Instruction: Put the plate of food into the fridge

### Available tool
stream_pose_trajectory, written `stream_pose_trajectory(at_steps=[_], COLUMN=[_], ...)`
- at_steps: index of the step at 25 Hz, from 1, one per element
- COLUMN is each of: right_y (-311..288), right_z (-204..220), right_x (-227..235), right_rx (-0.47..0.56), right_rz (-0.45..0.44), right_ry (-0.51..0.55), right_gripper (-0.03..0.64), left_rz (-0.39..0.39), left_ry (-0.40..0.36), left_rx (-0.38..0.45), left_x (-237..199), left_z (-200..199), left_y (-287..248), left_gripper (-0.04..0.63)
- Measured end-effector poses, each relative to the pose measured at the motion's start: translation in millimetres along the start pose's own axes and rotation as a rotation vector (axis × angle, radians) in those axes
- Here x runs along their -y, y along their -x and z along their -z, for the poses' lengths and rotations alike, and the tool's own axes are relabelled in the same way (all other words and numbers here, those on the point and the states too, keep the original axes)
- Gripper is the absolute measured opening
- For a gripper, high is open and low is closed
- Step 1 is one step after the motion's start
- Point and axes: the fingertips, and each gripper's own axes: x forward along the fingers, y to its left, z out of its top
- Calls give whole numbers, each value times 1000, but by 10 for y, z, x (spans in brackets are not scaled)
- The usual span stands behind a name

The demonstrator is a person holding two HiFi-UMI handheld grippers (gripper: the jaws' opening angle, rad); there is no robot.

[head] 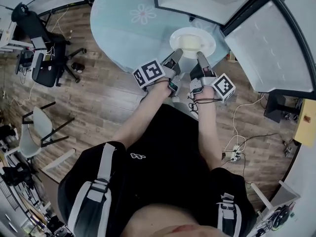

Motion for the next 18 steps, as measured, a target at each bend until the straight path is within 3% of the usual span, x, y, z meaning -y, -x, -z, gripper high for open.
stream_pose_trajectory(at_steps=[8,12,18], right_y=[-83,-380,-956], right_z=[-230,-318,-302], right_x=[212,127,200], right_rx=[27,31,-7], right_rz=[46,10,30], right_ry=[-18,-29,-12], right_gripper=[48,46,48], left_rz=[-28,-14,-34], left_ry=[15,6,17], left_rx=[-71,-62,-29], left_x=[-108,-107,-275], left_z=[17,-213,-725], left_y=[-326,-515,-689], left_gripper=[41,37,35])
